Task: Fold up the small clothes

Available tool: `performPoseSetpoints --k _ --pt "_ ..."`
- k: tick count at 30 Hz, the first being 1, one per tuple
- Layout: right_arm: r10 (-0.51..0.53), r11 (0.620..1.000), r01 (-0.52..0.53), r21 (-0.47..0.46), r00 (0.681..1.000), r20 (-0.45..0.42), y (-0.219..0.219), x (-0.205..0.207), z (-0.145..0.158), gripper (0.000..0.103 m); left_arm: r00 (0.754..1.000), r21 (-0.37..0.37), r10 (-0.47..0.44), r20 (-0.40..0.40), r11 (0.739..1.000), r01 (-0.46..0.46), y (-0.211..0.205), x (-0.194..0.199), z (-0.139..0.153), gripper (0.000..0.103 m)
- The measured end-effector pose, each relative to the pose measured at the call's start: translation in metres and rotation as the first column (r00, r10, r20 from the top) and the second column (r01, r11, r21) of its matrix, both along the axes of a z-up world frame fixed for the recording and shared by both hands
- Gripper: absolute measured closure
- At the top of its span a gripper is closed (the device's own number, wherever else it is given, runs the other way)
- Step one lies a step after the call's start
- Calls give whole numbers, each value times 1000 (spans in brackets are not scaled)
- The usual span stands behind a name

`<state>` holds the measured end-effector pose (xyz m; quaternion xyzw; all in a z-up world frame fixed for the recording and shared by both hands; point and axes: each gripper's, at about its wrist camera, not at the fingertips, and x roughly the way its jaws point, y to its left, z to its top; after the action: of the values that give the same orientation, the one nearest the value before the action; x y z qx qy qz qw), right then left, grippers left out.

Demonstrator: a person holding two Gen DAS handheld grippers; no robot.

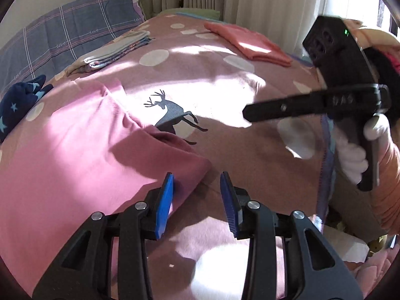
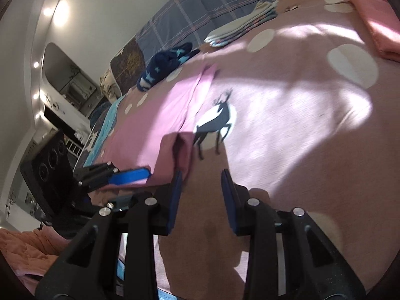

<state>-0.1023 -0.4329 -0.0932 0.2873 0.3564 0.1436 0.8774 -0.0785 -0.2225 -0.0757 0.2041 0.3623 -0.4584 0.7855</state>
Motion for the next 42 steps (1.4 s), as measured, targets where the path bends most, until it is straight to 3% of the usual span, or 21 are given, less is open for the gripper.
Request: performPoseSetpoints --k 7,11,12,16,19,21,23,25,27,28,29,32,35,39,42 --pt "27 1000 -27 -15 1000 -11 -7 53 13 69 1000 21 19 -11 1000 -19 -19 2 -12 66" --pt "72 997 -72 4 996 -45 -6 106 18 68 997 -9 66 -35 998 -66 -13 11 -12 93" --pt "82 997 -81 14 995 -55 -5 118 18 68 996 -24 79 -50 997 -80 -11 13 -11 95" --pt "125 990 -116 80 985 -118 -1 178 15 67 994 -54 87 -70 994 -91 -8 11 -13 95" --pt "103 994 -107 -13 980 -167 11 213 11 66 994 -60 83 -73 994 -88 -7 9 -14 95" --pt "93 995 -97 -9 972 -217 14 231 -1 66 995 -57 78 -69 995 -82 -7 8 -14 92" --pt "113 994 -111 24 969 -220 16 237 -9 66 997 -47 58 -49 997 -61 -11 2 -14 68" --pt "133 991 -130 32 970 -202 20 241 -10 66 999 -16 32 0 999 -32 -17 -6 -16 63" --pt "144 989 -144 10 974 -177 24 241 -8 89 999 7 24 36 1000 -24 -23 -11 -18 63" --pt "143 989 -145 -3 977 -155 25 239 -6 97 999 2 27 29 1000 -27 -23 -10 -18 74" --pt "141 990 -144 -12 981 -133 26 236 -2 97 999 -3 49 23 999 -49 -21 -5 -17 97" --pt "147 987 -150 -57 988 -55 29 229 13 98 995 -70 46 -86 996 -52 -11 10 -13 99" --pt "158 984 -159 -77 987 -19 34 232 23 98 997 -73 -1 -75 997 -5 -11 2 -12 100" --pt "121 981 -131 -146 990 -75 34 248 -11 98 998 -69 -11 -70 998 6 -14 0 -16 100" --pt "141 989 -143 -35 988 -65 19 249 -19 98 996 -83 -23 -81 996 16 -12 -1 -16 100"
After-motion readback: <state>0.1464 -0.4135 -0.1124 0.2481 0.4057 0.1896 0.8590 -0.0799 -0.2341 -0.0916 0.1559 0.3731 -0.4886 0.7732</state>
